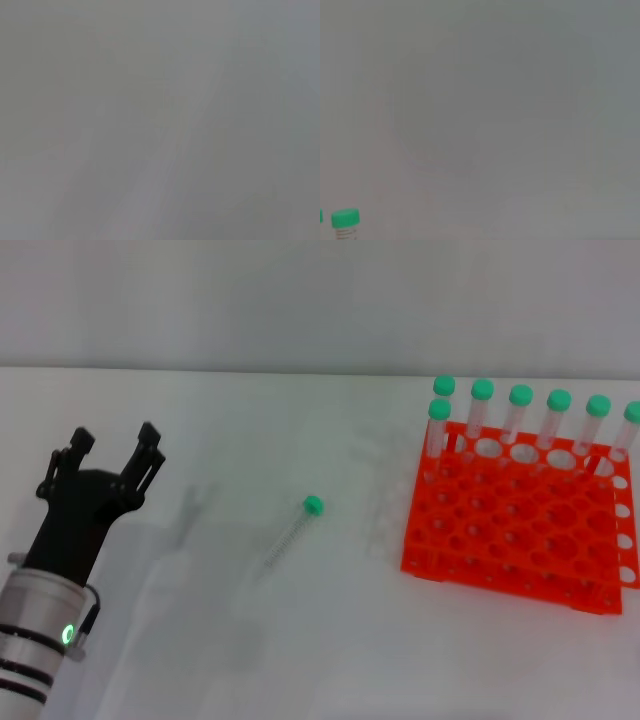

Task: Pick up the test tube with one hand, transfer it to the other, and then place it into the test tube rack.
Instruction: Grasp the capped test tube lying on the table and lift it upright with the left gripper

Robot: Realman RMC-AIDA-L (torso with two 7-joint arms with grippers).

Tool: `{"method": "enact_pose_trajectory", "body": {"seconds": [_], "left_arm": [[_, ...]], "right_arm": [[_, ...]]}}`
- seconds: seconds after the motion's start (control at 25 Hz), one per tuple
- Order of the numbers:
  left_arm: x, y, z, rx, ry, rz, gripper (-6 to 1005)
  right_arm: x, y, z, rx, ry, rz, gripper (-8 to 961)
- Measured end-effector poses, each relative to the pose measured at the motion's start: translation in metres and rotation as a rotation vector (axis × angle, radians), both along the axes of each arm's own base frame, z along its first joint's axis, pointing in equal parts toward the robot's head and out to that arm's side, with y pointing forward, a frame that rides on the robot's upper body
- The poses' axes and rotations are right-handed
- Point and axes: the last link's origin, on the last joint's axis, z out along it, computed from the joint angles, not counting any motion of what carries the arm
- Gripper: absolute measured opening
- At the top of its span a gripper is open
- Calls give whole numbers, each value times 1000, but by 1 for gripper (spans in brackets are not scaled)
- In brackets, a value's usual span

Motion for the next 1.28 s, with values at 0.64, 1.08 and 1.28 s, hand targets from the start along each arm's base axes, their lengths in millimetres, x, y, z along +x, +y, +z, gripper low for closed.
{"method": "enact_pose_trajectory", "body": {"seconds": [0.64,1.08,1.28], "left_arm": [[40,102,81,-700,-168,-199,877],[73,136,126,-1013,53,116,870],[97,146,123,-1147,192,280,867]], "right_arm": [[0,7,1,-9,-9,-10,860],[-2,8,1,-5,-8,-1,860],[-3,9,1,-5,-7,3,860]]}}
